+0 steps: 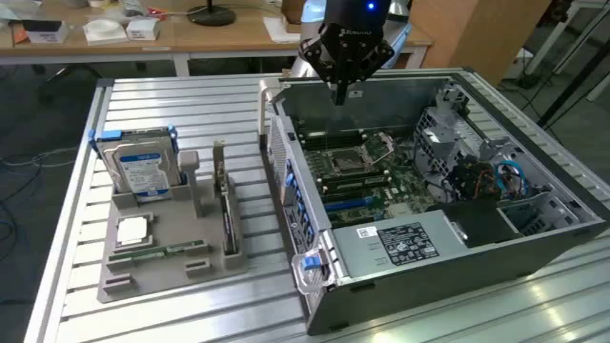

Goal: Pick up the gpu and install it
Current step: 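Reach for the gpu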

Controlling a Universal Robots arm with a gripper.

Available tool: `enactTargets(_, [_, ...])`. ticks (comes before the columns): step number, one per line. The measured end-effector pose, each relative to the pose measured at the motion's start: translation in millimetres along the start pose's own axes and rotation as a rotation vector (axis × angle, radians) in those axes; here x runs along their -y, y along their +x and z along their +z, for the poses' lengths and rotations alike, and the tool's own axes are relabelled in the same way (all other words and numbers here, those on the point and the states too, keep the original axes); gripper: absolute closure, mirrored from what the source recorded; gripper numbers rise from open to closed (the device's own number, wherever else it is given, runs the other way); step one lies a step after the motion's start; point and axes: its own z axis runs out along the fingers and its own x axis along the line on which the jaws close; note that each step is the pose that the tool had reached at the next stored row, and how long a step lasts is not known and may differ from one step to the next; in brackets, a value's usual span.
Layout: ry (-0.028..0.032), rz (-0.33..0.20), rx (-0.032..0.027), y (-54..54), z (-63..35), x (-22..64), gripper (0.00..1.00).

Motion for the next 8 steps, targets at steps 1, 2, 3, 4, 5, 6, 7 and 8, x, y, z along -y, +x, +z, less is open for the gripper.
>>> enactTargets(1, [0.0000,0.000,0.0000,0.0,0.0,0.0,0.89])
enactTargets(2, [0.0000,0.000,0.0000,0.0,0.0,0.0,0.89])
enactTargets(3, [0.0000,0.000,0.0000,0.0,0.0,0.0,0.89])
enactTargets(4, [0.0000,0.000,0.0000,0.0,0.0,0.0,0.89])
enactTargets(5, [0.0000,0.000,0.0000,0.0,0.0,0.0,0.89])
enactTargets(6, [0.0000,0.000,-0.0001,0.0,0.0,0.0,0.89])
enactTargets(7, [0.0000,0.000,0.0000,0.0,0.0,0.0,0.89])
enactTargets(8, [0.0000,0.000,0.0000,0.0,0.0,0.0,0.89])
